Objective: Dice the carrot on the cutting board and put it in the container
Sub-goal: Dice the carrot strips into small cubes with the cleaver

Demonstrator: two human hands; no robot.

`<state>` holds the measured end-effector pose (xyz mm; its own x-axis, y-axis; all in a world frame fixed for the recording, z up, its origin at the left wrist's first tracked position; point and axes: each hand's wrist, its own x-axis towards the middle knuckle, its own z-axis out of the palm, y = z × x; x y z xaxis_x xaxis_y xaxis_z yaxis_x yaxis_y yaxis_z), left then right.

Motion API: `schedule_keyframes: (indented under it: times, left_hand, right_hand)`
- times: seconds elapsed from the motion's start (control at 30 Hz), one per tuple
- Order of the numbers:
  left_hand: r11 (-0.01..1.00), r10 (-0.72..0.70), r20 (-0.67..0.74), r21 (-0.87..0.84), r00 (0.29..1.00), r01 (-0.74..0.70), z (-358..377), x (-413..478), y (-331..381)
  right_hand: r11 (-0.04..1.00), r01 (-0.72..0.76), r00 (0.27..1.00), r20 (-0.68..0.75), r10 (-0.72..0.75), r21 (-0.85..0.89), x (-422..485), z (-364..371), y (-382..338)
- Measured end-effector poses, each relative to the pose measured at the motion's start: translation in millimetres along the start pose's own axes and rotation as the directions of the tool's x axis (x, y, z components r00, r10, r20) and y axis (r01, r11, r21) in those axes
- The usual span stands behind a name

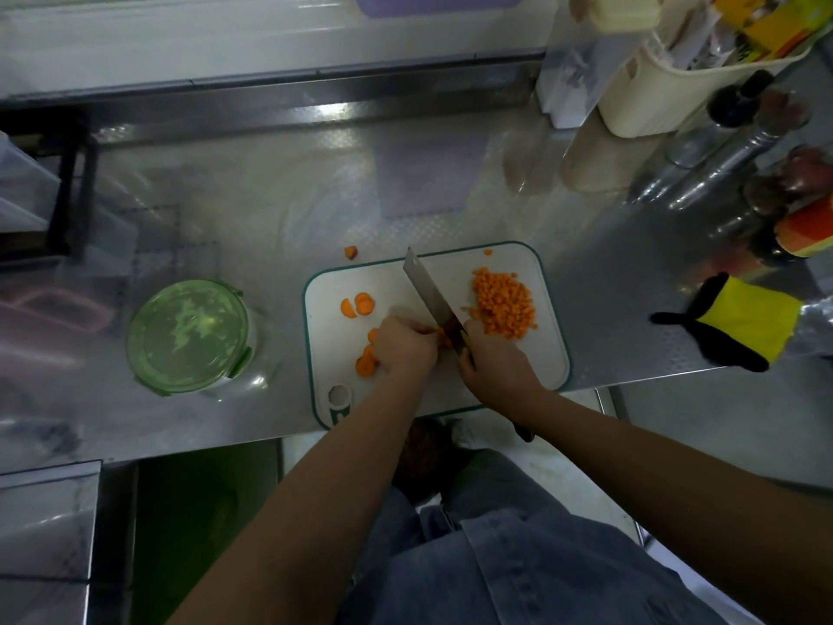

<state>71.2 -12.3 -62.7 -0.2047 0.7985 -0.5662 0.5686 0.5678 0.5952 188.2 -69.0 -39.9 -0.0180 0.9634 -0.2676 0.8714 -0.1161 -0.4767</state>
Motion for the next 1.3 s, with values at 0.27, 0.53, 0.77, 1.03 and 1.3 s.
schedule_keyframes:
  times: [0.27, 0.53, 0.77, 1.03, 1.3]
  left_hand:
    - [1.000, -0.002, -0.049, 0.023, 0.999, 0.003, 0.8, -5.8, 2.0]
    - [0.999, 0.029, -0.051, 0.027, 0.998, -0.028, 1.5, -6.8, -0.4]
    - [0.999, 0.037, -0.043, -0.002, 0.998, -0.037, 0.3, -7.3, 1.2]
    - [1.000, 0.025, -0.027, 0.000, 0.999, -0.025, -1.0, -7.8, 1.4]
    - [0.993, 0.086, -0.024, 0.086, 0.996, -0.084, -5.6, -12.4, 0.2]
  right_hand:
    - [0.999, 0.024, 0.997, -0.076, -0.022, 0.028, 3.8, -4.9, 3.2]
    - [0.999, 0.027, 1.000, -0.013, -0.027, -0.021, -7.7, -8.8, -1.5]
    - [1.000, 0.003, 1.000, 0.030, -0.002, -0.030, -3.5, -4.4, -6.2]
    - [0.999, -0.004, 1.000, -0.014, 0.003, -0.042, -1.4, 4.8, -2.0]
    - [1.000, -0.011, 0.998, -0.055, 0.010, -0.016, 0.2, 3.7, 8.4]
